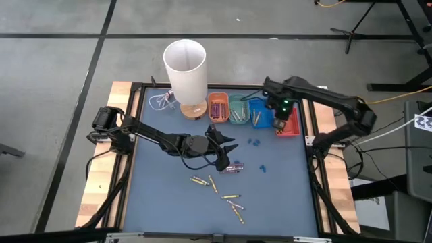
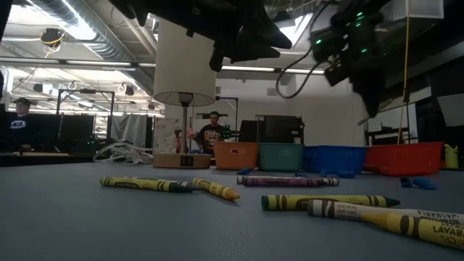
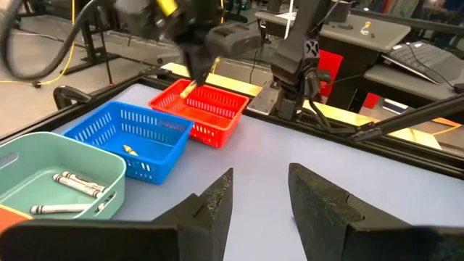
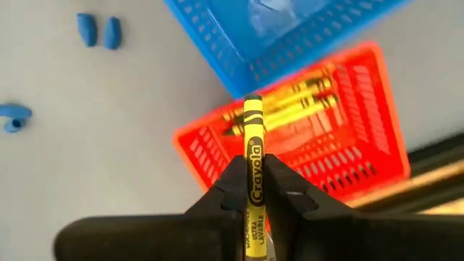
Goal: Sort crayons
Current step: Put the green crayon from the blue bin to the orange bin, then put the yellow crayon into the blue bin
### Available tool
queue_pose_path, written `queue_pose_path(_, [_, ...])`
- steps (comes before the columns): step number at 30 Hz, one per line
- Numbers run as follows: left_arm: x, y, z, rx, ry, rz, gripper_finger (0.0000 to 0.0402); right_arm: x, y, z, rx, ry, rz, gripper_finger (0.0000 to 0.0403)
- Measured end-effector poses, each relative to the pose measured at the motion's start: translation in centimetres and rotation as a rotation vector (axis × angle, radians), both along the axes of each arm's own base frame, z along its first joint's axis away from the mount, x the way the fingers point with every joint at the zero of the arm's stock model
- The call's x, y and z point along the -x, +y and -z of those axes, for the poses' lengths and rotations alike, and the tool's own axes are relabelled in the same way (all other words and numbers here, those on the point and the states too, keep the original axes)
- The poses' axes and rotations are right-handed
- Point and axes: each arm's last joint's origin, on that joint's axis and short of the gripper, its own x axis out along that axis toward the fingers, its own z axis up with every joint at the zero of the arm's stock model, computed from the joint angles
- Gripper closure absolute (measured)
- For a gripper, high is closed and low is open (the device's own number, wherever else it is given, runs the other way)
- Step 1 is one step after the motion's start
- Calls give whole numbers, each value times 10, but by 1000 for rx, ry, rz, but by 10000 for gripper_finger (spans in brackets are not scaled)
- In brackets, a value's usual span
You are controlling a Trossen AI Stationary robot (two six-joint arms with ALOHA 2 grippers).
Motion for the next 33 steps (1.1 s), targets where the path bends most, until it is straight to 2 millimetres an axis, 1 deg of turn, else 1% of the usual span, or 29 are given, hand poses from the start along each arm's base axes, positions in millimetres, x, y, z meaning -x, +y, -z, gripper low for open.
queue_pose_path(3, [0, 0, 0, 0, 0, 0, 282, 17, 10, -6, 51, -37, 33, 380])
queue_pose_path(7, [0, 0, 0, 0, 1, 0, 282, 34, 20, -9, 117, -99, 110, 383])
queue_pose_path(10, [0, 0, 0, 0, 1, 0, 282, 44, 25, -5, 174, -144, 198, 380])
queue_pose_path(13, [0, 0, 0, 0, 1, 0, 282, 50, 27, 5, 255, -171, 285, 378])
queue_pose_path(15, [0, 0, 0, 0, 1, 0, 282, 52, 26, 13, 325, -172, 316, 378])
queue_pose_path(19, [0, 0, 0, 0, 1, 1, 282, 53, 24, 27, 406, -139, 324, 378])
queue_pose_path(24, [0, 0, 0, -7, 3, 2, 282, 50, 21, 31, 439, -133, 327, 372])
queue_pose_path(27, [0, 0, 1, -9, 17, 2, 282, 46, 19, 31, 453, -166, 328, 349])
queue_pose_path(30, [3, 0, 7, -21, 88, 5, 282, 44, 17, 30, 464, -188, 332, 315])
queue_pose_path(33, [7, 0, 9, -2, 169, 98, 282, 44, 17, 30, 464, -188, 331, 284])
